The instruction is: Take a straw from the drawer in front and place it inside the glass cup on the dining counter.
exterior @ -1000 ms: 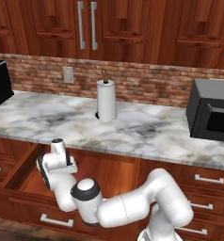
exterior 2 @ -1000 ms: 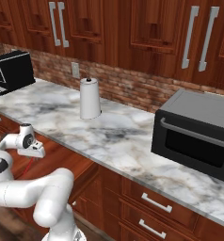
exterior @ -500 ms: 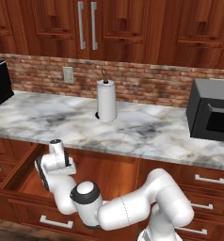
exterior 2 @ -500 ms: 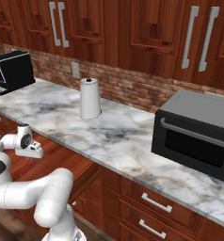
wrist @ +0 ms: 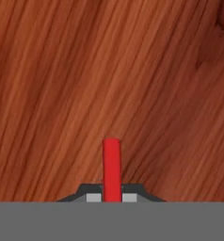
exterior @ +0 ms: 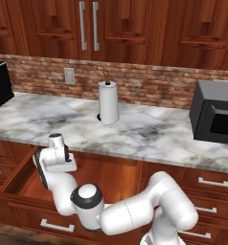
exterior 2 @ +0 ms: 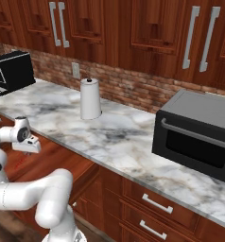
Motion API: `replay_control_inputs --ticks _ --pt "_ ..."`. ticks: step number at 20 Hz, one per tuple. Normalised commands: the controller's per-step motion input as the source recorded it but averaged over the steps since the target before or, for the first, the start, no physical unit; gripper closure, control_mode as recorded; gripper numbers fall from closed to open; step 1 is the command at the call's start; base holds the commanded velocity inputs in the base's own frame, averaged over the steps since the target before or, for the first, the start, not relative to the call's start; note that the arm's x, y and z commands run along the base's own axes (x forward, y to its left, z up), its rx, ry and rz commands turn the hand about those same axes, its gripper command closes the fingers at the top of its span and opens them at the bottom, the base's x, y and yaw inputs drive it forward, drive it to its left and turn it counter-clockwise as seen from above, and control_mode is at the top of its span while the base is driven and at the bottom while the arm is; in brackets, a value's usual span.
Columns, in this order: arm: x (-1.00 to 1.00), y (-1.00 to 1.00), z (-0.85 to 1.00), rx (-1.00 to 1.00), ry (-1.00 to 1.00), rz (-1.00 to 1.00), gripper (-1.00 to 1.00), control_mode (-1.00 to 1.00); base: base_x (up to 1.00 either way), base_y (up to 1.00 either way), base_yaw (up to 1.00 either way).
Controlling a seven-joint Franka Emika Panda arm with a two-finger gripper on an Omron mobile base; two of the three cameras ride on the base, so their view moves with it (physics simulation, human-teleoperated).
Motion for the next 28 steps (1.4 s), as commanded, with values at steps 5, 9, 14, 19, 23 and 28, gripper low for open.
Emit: replay_control_inputs --ticks 5,9,14,19,23,28 --pt "-0.36 -0.08 0.64 0.01 0.0 0.0 1.0 -1.0 0.0 0.0 0.0" --pt "-0.49 -0.18 0.9 0.0 -0.01 0.0 1.0 -1.0 0.0 0.0 0.0" --pt "-0.68 -0.45 1.0 0.0 -0.1 0.0 1.0 -1.0 0.0 0.0 0.0" --pt "-0.56 -0.75 1.0 0.0 -0.17 0.0 1.0 -1.0 0.0 0.0 0.0" --pt "-0.25 -0.89 0.99 0.0 -0.15 0.0 1.0 -1.0 0.0 0.0 0.0" --pt "0.0 -0.96 0.84 0.0 -0.1 0.0 1.0 -1.0 0.0 0.0 0.0"
